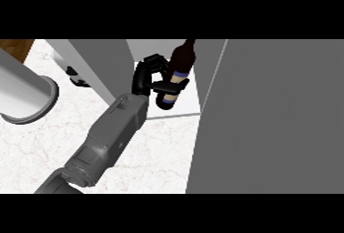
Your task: Pick up the wine, place it into the cabinet and close the cabinet
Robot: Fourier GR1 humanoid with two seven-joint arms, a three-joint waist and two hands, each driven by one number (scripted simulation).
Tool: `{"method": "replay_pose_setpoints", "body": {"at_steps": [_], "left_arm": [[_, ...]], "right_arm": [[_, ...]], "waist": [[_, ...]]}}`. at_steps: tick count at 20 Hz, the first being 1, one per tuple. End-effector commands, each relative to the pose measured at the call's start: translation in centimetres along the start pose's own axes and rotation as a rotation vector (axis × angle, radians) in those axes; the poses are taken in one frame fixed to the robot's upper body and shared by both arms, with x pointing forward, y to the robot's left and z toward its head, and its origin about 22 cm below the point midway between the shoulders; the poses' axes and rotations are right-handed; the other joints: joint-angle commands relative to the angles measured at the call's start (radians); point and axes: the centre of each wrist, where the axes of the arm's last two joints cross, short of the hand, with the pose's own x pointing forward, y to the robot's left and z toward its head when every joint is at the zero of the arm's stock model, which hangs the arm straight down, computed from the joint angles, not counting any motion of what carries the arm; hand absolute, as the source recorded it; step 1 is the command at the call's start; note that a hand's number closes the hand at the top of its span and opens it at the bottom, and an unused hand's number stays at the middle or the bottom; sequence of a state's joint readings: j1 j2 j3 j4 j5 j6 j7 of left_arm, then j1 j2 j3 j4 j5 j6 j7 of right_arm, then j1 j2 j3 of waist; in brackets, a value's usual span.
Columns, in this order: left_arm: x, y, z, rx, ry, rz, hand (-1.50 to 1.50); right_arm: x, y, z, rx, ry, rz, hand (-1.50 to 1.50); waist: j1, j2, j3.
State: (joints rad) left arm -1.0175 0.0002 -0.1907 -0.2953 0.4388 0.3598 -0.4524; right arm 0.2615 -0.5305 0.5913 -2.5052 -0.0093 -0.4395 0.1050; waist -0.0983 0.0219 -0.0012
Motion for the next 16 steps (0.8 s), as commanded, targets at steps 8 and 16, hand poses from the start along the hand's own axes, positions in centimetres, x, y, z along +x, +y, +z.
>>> {"method": "replay_pose_setpoints", "body": {"at_steps": [8, 16], "left_arm": [[1.1, 2.1, -1.7, 0.085, -0.037, -0.078, 1.5], [1.4, 3.1, -2.2, 0.131, -0.082, -0.191, -1.5]], "right_arm": [[2.5, 0.2, 1.1, 0.044, -0.024, -0.128, -1.5], [2.0, 0.0, 1.0, 0.049, -0.021, -0.122, -1.5]], "waist": [[-0.02, 0.014, 0.0], [-0.019, 0.018, 0.0]]}}
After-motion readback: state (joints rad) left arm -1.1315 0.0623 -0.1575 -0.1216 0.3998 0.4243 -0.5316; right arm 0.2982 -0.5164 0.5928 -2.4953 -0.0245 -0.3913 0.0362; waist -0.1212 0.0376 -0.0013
